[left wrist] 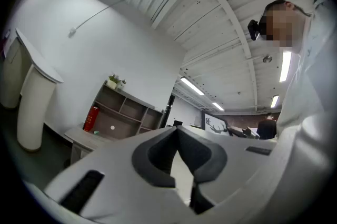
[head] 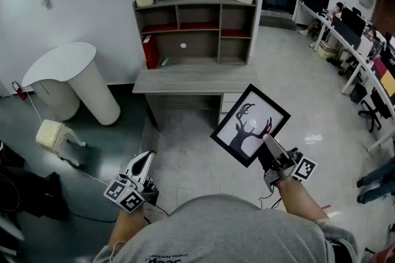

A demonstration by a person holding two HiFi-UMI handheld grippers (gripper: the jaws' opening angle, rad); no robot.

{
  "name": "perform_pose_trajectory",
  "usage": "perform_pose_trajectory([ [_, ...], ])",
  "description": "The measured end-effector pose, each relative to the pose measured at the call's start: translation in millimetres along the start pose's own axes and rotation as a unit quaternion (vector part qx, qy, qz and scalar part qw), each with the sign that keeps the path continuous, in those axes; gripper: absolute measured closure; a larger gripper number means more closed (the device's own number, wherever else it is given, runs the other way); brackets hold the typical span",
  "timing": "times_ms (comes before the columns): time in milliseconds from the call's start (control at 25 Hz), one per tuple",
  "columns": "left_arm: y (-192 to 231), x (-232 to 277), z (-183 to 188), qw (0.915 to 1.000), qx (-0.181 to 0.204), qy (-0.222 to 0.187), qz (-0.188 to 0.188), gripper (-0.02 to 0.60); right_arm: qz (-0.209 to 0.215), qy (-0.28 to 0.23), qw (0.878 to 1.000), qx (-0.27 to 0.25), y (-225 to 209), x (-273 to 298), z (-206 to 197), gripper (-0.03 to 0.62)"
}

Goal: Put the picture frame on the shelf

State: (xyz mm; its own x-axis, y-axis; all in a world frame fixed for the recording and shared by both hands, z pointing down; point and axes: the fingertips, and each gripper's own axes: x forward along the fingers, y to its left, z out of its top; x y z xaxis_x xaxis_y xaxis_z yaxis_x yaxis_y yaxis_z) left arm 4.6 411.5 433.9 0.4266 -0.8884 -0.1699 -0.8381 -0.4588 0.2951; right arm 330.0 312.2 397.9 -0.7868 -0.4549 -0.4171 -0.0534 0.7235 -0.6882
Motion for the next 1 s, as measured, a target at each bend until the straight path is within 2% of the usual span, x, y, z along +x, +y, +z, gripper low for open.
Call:
perform_pose_trajectory([
  [400, 3, 7, 0, 1.0, 0.0, 0.001, -0.009, 0.554, 0.003, -0.008, 1.0, -0.001, -2, -1, 1, 0.525],
  [760, 15, 22, -16, 0.9998, -0.001, 0.003, -0.017, 0.554, 0.002, -0.011, 1.0, 0.011, -23, -3, -4, 0.522],
  [840, 2, 23, -14, 0.9998, -0.001, 0.005, -0.017, 0.554, 0.004, -0.014, 1.0, 0.014, -16, -12, 3, 0.522],
  [1000, -66, 50, -22, 0.9999, 0.002, 0.011, -0.013, 0.554, 0.01, -0.017, 0.999, 0.026, -5, -63, 51, 0.522],
])
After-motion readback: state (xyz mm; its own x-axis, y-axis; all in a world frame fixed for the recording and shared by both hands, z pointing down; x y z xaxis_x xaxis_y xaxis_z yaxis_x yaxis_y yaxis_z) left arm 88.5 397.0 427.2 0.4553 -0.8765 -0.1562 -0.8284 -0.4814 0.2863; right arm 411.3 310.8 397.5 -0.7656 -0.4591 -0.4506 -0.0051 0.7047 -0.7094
